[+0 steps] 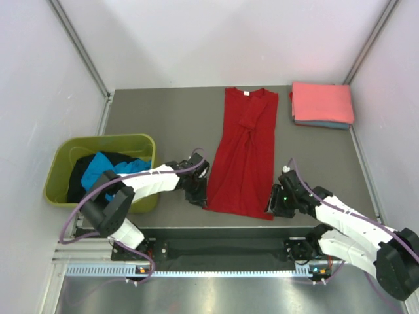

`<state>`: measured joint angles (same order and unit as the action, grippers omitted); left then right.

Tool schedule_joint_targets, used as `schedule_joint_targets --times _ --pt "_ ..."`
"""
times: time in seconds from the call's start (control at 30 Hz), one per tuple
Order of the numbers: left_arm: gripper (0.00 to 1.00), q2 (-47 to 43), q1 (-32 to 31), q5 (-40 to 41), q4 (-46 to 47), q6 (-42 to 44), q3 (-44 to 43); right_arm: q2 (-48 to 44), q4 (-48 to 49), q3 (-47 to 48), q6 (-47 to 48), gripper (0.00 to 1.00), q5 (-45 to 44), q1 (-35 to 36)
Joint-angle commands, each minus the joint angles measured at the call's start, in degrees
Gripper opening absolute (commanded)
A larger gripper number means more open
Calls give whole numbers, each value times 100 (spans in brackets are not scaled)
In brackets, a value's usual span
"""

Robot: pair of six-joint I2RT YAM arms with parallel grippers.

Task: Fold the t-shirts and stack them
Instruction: Fold the tshirt

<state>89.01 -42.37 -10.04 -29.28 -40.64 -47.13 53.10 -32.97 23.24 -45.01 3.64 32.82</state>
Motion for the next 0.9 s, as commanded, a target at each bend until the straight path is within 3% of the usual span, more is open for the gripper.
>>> schedule_joint_targets --times 0.0,0.1,0.17,0.2,0.23,0.27,0.33,0.43,0.63,0.73,0.87 --pt "10 -112 -78 -270 378 -40 169 25 185 -180 98 45 251 -74" --pt "1 -217 -175 -279 492 -216 336 113 195 -268 107 38 120 -83" --pt "0 -253 -341 -305 607 -382 442 113 256 -355 124 31 172 -100" --pt "0 -244 -403 -305 686 -444 459 95 239 -373 133 26 172 -109" --pt "0 -218 -482 -288 704 -566 477 43 247 -382 98 12 172 -118" --pt "0 -200 -631 -183 704 -637 477 8 221 -400 81 6 172 -135" --pt "0 -200 -781 -77 687 -874 503 -63 177 -391 2 0 164 -144" --pt "0 -287 -983 81 547 -1146 495 -151 -42 -286 -69 0 67 -144" --pt "1 -674 -1063 713 -226 -1017 -5 -606 -991 469 -112 30 -232 -144" --pt "6 -789 -914 1215 -920 -570 -611 -705 -818 715 -262 38 -206 -66" --pt "10 -859 -230 1031 -1133 55 -981 -223 -107 962 -482 40 -161 407"
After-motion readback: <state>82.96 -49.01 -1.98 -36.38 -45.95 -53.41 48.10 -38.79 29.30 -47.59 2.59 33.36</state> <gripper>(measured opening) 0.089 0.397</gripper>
